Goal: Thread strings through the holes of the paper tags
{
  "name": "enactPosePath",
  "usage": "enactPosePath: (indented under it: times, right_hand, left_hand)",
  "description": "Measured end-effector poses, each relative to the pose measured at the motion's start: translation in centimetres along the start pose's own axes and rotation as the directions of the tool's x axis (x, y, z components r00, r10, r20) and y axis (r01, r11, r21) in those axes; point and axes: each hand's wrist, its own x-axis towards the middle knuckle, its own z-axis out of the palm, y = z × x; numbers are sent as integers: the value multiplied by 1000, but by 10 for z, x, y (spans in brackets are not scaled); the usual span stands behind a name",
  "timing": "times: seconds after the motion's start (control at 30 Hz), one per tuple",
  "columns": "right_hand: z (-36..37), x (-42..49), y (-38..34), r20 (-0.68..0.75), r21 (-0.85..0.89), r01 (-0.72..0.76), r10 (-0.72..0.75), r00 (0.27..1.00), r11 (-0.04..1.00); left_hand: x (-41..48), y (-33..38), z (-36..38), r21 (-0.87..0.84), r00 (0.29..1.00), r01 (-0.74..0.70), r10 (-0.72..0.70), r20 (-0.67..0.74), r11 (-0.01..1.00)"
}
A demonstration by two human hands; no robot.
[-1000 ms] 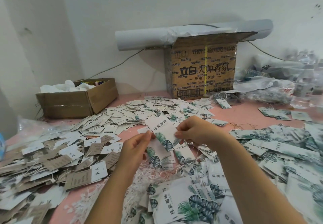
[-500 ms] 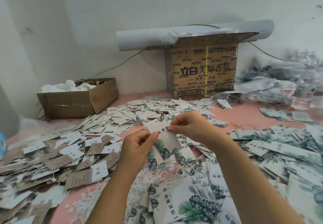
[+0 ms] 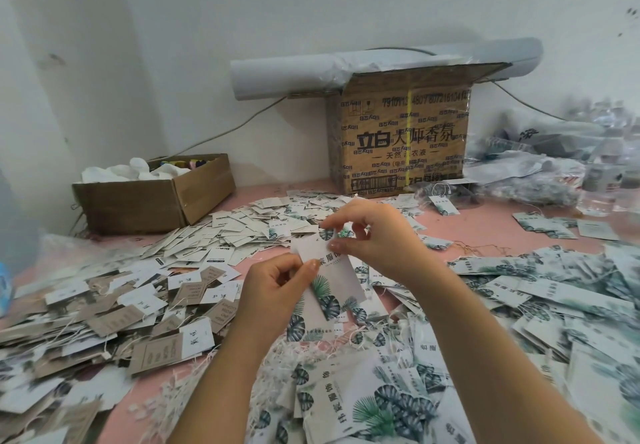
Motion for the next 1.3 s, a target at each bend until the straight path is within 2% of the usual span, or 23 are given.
enactPosePath:
  times: [0.13, 0.23, 0.4, 0.5, 0.73, 0.9, 1.03, 1.3]
  right_hand:
    - [0, 0, -3, -6, -64, 18, -18, 1000, 998]
    - [1, 0, -3, -33, -52, -12, 10, 999, 999]
    - [6, 0, -4, -23, 44, -76, 77, 997, 996]
    - [9, 2, -4, -30, 82, -69, 71, 997, 994]
    - [3, -1, -2, -142, 229, 0, 34, 989, 974]
    - [5, 0, -8, -154, 152, 52, -28, 988, 987]
    - [8, -1, -11, -158, 152, 44, -20, 987, 987]
    - [9, -1, -18, -131, -70, 5, -15, 991, 998]
  left_hand:
    - [1, -1, 1, 1, 1000, 4, -4, -5, 1000]
    - [1, -1, 2, 3, 999, -10, 10, -33, 1000]
    - [0, 3, 2, -78, 997, -7, 1, -72, 997]
    - [0, 5, 2, -109, 996, -34, 24, -87, 993]
    - [2, 3, 1, -91, 981, -107, 90, -173, 990]
    - [1, 5, 2, -69, 974, -146, 131, -186, 987]
    - [1, 8, 1, -95, 974, -144, 124, -189, 985]
    - [2, 8, 2, -47, 969, -178, 167, -184, 983]
